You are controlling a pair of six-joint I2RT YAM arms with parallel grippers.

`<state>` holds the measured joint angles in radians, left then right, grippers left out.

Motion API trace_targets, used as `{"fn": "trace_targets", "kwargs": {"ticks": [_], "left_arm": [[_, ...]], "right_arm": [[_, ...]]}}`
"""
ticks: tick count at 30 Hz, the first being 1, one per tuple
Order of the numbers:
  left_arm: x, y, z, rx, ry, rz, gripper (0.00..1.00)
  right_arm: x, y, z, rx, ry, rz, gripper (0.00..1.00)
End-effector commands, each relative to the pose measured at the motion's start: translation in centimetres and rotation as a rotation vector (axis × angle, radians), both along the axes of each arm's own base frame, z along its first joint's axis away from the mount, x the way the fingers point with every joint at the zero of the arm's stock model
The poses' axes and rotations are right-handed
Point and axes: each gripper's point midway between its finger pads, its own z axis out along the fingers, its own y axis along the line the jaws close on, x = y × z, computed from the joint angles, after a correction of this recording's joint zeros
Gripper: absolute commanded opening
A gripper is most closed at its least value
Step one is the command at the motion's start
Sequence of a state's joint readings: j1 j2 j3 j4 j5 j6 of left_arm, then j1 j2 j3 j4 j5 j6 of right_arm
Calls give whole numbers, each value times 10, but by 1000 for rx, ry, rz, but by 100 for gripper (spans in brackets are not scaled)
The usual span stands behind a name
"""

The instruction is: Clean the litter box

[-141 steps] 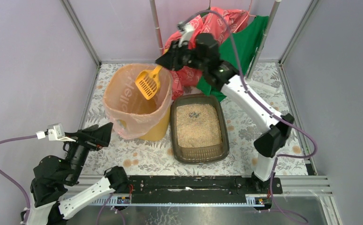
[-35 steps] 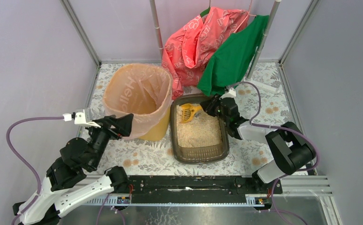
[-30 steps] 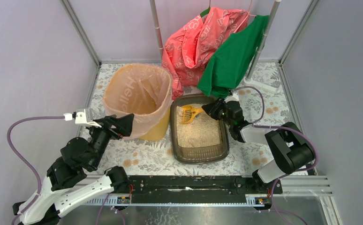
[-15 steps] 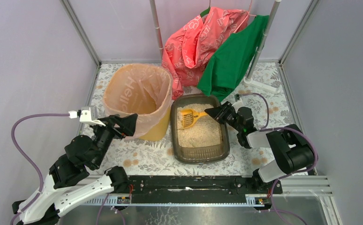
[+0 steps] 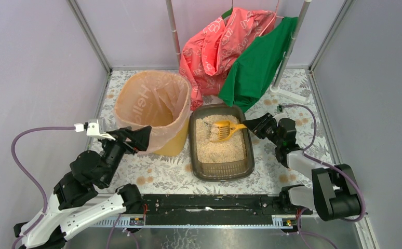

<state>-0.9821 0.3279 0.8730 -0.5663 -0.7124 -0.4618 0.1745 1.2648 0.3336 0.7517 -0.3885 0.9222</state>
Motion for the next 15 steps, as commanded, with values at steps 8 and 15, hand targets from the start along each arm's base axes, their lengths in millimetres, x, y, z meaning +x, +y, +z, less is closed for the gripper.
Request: {"fn": "trace_targets", "kwargs": {"ticks": [8, 15], "left_arm": [[-1, -4, 12, -65, -40, -21, 99], [-3, -2, 14, -65, -41, -22, 99]], "right_arm": [[-15, -1, 26, 106, -51, 70, 0], [-20, -12, 53, 322, -97, 81, 0]]}}
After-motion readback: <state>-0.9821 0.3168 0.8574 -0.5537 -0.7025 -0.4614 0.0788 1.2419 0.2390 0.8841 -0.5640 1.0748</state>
